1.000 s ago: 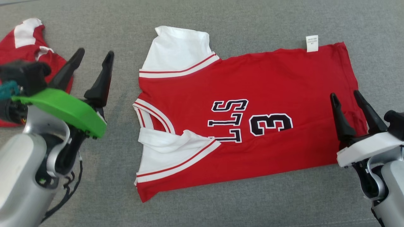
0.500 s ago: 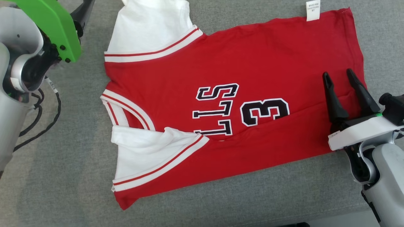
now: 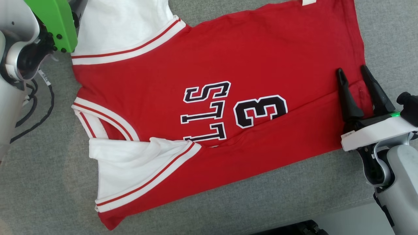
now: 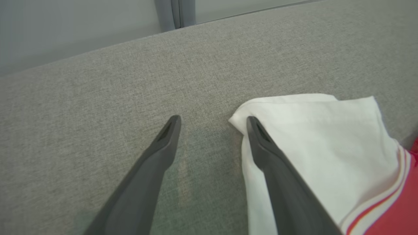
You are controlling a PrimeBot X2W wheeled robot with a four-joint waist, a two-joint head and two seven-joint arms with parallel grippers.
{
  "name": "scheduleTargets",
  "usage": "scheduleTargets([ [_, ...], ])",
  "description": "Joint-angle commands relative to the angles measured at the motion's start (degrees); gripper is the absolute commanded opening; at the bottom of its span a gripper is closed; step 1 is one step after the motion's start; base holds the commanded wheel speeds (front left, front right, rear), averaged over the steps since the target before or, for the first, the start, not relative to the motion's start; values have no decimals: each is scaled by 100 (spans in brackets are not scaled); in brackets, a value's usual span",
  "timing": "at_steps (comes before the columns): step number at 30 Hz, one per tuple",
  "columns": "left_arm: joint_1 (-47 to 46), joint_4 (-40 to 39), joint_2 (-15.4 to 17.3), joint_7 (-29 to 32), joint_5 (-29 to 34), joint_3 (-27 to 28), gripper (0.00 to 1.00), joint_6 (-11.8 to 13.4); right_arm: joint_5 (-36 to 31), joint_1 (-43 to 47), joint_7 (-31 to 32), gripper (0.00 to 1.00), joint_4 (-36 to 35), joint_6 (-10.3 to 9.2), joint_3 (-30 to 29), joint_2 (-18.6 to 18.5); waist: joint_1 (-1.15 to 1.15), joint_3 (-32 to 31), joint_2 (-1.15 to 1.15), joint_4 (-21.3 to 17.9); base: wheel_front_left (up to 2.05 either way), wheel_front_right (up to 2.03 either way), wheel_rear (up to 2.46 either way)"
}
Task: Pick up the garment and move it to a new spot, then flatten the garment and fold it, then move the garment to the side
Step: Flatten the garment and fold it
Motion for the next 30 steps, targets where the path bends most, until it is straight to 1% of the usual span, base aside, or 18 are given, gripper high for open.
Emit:
scheduleTargets([
  [1,-106,40,-9,-25,88,-7,100,-27,26,-20,-10,100,16,-11,-14,17,-1,38,0,-29,0,0,0],
  [8,-197,185,-81,3,99,-120,100,-117,5,-34,-11,100,-22,-11,-18,79,-1,88,0,-45,0,0,0],
  [16,-269,134,-122,69,161,-274,100,-239,-3,-51,0,100,-33,-11,-24,108,-1,113,0,-40,0,0,0],
  [18,-275,129,-132,74,180,-308,66,-251,-2,-61,0,100,-33,-11,1,118,-1,113,0,-53,0,0,0],
  [19,-285,128,-130,41,208,-323,36,-256,-3,-70,0,100,-35,-11,7,125,-1,111,0,-62,0,0,0],
  [20,-303,120,-123,-10,257,-335,22,-254,-4,-79,0,100,-34,-11,15,127,-1,109,0,-72,0,0,0],
  [21,-315,127,-119,-56,285,-340,0,-255,-3,-85,-1,100,-29,-11,21,129,-1,107,0,-79,0,0,0],
  [26,-357,203,-131,-256,352,-359,0,-320,10,-53,-1,100,-6,-11,28,115,-1,62,0,-99,0,0,0],
  [30,-377,236,-150,-328,269,-337,0,-373,38,-30,-2,100,-5,-11,25,68,-1,-14,0,-79,0,0,0],
])
